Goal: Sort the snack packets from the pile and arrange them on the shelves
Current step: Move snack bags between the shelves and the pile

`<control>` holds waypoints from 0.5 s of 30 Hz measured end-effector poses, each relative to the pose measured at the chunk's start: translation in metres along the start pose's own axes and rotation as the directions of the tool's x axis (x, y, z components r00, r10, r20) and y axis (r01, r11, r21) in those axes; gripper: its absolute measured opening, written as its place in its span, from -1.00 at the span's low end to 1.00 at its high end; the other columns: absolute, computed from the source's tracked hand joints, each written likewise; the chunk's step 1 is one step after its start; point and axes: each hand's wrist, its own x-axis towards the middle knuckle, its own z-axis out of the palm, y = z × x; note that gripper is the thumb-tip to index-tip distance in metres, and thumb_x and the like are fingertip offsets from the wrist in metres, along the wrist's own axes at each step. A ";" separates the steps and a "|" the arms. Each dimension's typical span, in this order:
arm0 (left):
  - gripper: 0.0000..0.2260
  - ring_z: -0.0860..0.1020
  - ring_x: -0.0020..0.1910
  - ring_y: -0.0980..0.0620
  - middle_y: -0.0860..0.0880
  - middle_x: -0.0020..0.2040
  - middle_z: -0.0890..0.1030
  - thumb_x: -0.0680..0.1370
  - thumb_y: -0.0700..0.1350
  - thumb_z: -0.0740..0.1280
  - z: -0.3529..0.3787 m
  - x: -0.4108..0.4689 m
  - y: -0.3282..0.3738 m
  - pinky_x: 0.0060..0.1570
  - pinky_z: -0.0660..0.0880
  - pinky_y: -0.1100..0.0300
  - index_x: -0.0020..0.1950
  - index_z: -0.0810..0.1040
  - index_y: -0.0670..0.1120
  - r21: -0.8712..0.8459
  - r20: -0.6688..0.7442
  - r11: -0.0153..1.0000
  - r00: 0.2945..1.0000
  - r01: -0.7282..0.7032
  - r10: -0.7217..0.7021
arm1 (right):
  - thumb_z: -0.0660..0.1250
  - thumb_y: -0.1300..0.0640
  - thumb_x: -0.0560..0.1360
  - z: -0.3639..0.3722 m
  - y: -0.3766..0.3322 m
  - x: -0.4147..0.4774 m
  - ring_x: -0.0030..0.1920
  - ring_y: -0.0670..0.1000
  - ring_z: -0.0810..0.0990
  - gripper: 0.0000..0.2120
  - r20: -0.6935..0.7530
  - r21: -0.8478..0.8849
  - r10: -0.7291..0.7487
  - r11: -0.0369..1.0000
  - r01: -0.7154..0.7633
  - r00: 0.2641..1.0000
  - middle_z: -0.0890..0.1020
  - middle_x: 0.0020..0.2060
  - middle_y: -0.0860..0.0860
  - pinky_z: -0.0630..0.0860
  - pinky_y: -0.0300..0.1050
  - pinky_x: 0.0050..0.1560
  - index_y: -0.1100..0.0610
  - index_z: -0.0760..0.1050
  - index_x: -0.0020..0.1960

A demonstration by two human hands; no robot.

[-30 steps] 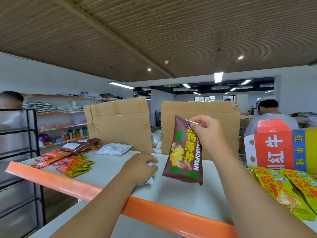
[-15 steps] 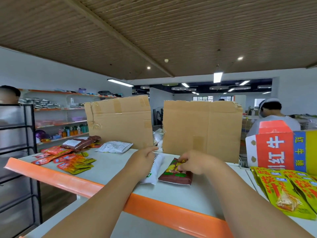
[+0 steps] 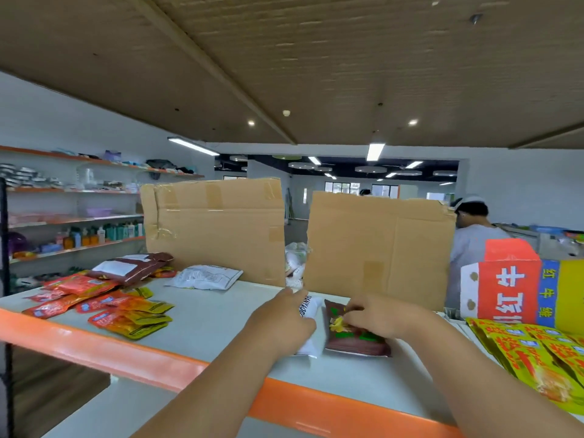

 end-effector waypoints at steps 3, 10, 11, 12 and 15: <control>-0.41 0.28 0.53 -0.03 0.10 0.64 0.12 0.58 0.01 0.18 -0.001 0.002 -0.005 0.43 0.32 0.06 0.62 0.16 0.16 -0.004 -0.033 0.999 0.998 -0.045 0.045 | 0.28 -0.30 0.52 -0.002 -0.010 0.001 -0.18 0.01 0.52 -0.61 -0.021 -0.034 0.064 0.997 -0.065 0.998 0.59 -0.19 -0.04 0.41 -0.08 -0.13 0.04 0.52 -0.05; -0.50 0.44 0.29 -0.17 0.01 0.50 0.28 0.42 0.09 0.19 -0.006 0.002 -0.004 0.11 0.42 0.01 0.37 0.35 0.13 0.091 0.056 0.993 0.996 -0.069 0.064 | 0.21 -0.01 0.53 0.016 -0.068 -0.002 0.08 0.07 0.54 -0.74 0.008 -0.135 0.158 0.979 -0.155 0.987 0.61 0.15 -0.01 0.47 -0.06 0.06 -0.02 0.50 0.19; -0.50 0.45 0.26 -0.19 -0.01 0.48 0.29 0.36 0.12 0.21 -0.006 0.002 -0.004 0.08 0.41 0.00 0.30 0.35 0.12 0.114 0.081 0.991 0.995 -0.066 0.057 | 0.22 0.00 0.52 0.020 -0.071 -0.002 0.13 0.08 0.54 -0.68 0.004 -0.136 0.187 0.973 -0.185 0.982 0.58 0.16 -0.01 0.47 -0.03 0.16 -0.01 0.48 0.26; -0.51 0.45 0.22 -0.20 -0.01 0.44 0.31 0.31 0.13 0.22 -0.006 0.002 -0.004 0.09 0.42 -0.01 0.24 0.35 0.13 0.114 0.091 0.992 0.995 -0.061 0.051 | 0.22 -0.01 0.51 0.024 -0.072 -0.003 0.15 0.09 0.53 -0.64 -0.010 -0.142 0.203 0.969 -0.203 0.979 0.55 0.14 -0.01 0.46 -0.01 0.20 -0.01 0.45 0.30; -0.57 0.44 0.14 -0.21 -0.01 0.27 0.37 0.26 0.12 0.29 -0.001 0.005 -0.005 0.11 0.45 -0.08 0.11 0.36 0.15 0.077 0.093 0.995 0.994 -0.065 0.058 | 0.20 -0.06 0.41 0.038 -0.068 -0.007 0.13 0.14 0.55 -0.55 -0.139 -0.163 0.222 0.956 -0.243 0.965 0.49 0.09 -0.04 0.51 0.07 0.17 -0.14 0.40 0.30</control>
